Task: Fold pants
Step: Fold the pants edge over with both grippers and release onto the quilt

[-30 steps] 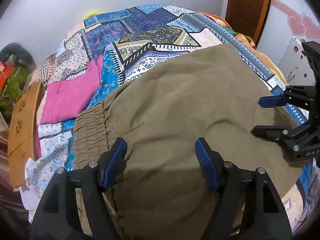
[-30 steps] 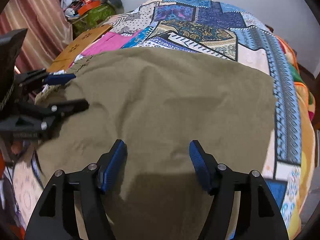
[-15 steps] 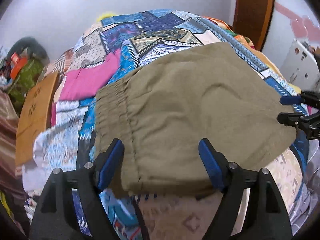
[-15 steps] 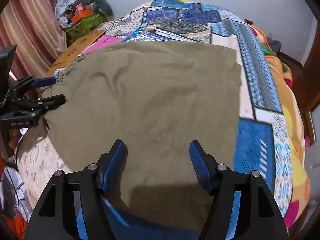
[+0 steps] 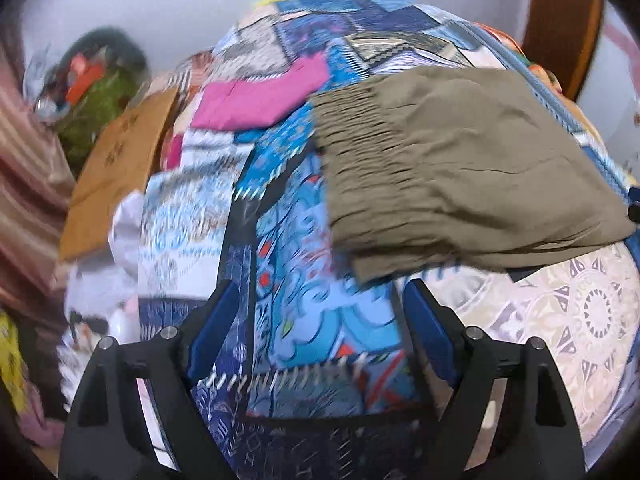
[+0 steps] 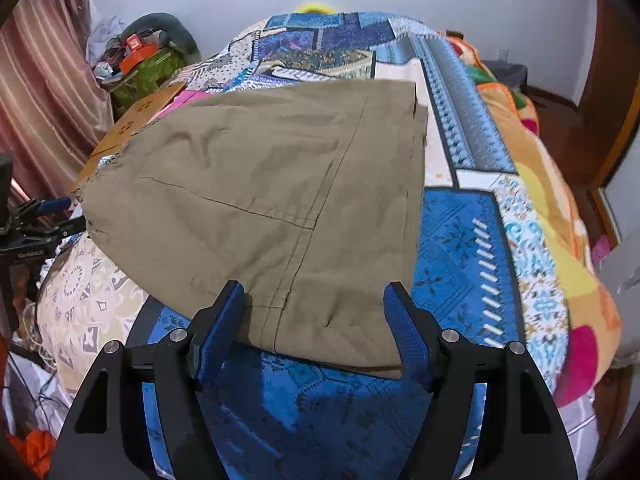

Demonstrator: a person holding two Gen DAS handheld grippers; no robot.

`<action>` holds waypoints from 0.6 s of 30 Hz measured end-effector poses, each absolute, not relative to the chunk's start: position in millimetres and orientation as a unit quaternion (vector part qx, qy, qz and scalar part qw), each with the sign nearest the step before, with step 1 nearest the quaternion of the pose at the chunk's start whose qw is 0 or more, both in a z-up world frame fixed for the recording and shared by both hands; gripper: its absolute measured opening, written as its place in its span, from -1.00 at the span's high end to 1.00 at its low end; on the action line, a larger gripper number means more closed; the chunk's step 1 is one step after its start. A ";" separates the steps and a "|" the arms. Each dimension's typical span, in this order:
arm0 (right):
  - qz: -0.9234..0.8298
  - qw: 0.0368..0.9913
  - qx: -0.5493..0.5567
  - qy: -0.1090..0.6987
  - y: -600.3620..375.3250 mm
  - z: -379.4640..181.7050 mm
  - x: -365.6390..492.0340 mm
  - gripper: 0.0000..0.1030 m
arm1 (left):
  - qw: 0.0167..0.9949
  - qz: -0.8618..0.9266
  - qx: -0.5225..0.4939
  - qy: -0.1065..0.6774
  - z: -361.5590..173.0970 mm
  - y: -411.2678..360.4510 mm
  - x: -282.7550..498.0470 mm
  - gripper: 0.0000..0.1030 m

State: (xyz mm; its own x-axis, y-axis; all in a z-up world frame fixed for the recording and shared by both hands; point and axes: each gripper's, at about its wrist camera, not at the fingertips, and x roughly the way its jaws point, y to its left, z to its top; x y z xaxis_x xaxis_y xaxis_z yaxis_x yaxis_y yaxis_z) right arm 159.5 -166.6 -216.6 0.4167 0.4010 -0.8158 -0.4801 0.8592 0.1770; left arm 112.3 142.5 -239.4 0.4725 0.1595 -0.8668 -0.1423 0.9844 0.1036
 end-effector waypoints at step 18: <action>0.351 0.841 -0.062 0.408 -61.0 -194.8 176.4 -0.33 | 0.824 -0.048 -0.243 0.509 -237.5 123.9 126.0 -0.65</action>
